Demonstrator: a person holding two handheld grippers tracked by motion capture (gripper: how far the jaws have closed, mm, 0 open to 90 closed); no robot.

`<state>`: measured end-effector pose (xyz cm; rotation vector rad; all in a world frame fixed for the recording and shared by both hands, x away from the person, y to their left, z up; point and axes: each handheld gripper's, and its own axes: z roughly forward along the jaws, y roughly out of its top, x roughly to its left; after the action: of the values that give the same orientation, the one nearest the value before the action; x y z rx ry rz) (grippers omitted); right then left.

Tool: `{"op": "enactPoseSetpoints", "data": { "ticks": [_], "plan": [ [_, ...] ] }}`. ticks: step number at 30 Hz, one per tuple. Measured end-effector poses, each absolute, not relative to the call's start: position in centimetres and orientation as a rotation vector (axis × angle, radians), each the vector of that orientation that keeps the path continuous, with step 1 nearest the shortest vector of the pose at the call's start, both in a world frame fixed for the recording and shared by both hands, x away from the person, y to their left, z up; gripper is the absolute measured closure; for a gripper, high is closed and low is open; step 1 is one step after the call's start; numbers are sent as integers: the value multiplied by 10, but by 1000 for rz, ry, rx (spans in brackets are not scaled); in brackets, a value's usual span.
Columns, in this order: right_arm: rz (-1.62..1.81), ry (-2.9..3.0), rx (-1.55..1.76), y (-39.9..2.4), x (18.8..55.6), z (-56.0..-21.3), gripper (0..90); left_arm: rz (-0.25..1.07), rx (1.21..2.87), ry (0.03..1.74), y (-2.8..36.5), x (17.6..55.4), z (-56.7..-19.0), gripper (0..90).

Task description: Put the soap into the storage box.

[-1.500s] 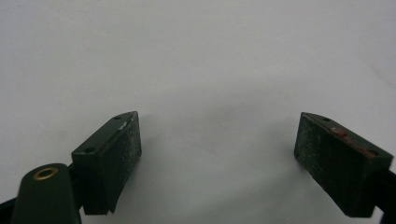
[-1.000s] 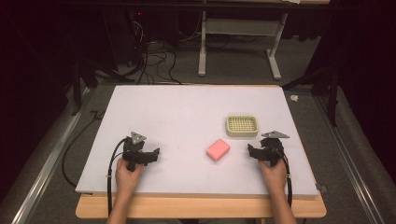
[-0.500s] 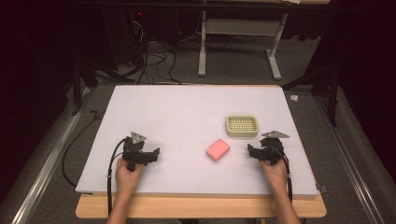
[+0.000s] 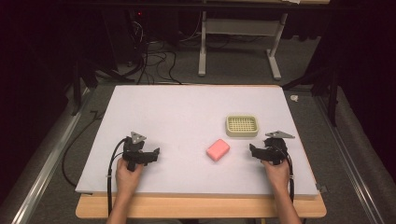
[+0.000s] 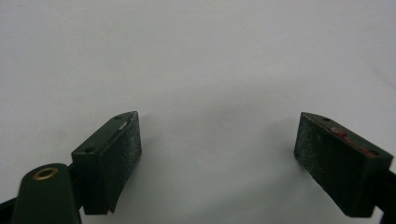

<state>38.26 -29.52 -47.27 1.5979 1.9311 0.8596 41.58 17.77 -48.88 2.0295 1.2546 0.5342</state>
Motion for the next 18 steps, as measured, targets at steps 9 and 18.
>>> {"op": "enactPoseSetpoints", "data": {
  "ticks": [9,18],
  "plan": [
    [925,1971,1519,-292,370,-462,198,534,2029,1255,178,416,-489,154],
    [1011,2026,1437,-281,357,-456,173,535,2029,1254,178,416,-489,154]
  ]
}}
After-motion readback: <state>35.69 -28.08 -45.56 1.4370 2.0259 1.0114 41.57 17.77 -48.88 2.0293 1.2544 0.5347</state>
